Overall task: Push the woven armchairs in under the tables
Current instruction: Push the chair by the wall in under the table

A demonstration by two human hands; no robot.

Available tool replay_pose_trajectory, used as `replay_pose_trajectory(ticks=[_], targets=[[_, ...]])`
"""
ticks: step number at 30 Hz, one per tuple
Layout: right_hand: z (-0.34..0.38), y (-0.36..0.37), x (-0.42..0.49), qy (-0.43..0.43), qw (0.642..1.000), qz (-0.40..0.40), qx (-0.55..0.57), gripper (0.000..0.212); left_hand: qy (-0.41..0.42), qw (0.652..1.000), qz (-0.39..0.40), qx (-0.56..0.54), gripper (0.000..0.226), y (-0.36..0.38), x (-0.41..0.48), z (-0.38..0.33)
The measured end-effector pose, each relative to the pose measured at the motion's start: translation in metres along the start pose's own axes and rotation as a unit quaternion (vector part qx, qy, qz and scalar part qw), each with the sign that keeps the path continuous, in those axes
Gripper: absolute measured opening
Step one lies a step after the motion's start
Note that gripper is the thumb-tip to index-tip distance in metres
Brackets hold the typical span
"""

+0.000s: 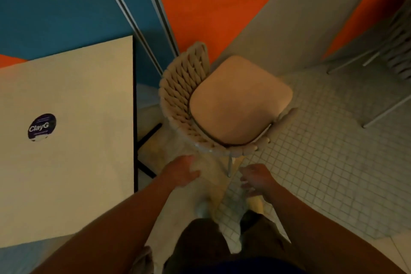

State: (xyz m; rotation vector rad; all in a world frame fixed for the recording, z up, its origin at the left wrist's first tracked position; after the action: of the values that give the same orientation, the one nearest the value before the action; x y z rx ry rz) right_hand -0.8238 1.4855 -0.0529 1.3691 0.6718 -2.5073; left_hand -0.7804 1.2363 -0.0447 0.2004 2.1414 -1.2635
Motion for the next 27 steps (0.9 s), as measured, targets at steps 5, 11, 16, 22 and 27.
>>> replay_pose_trajectory(ticks=[5,11,16,22,27], targets=[[0.016,0.047,0.047,0.13,0.97,-0.032,0.205,0.054,0.076,0.982,-0.04,0.17,0.107,-0.053,0.093,0.007],[0.034,0.12,0.084,0.191,0.86,-0.016,0.473,0.04,0.133,0.934,0.058,0.326,0.108,-0.063,0.167,0.03],[0.043,0.147,0.109,0.172,0.821,-0.016,0.545,0.021,0.19,0.903,0.037,0.383,0.109,-0.06,0.191,0.043],[0.042,0.142,0.118,0.2,0.832,-0.051,0.515,0.034,0.182,0.916,0.013,0.359,0.101,-0.056,0.173,0.037],[0.018,0.109,0.116,0.226,0.856,-0.058,0.462,0.029,0.128,0.932,0.012,0.338,0.095,-0.027,0.139,0.012]])
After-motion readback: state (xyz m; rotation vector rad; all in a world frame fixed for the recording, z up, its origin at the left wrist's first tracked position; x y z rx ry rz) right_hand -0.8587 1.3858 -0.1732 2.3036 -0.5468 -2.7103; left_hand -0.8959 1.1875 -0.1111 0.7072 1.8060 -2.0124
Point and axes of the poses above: each hand's wrist, its own x-axis towards the middle knuckle, its own y-axis out of the palm, z = x × y, the point moved 4 cm from there along x, towards the middle knuckle, and after that the axes turned 9 degrees about -z, right-handed, at the moved point
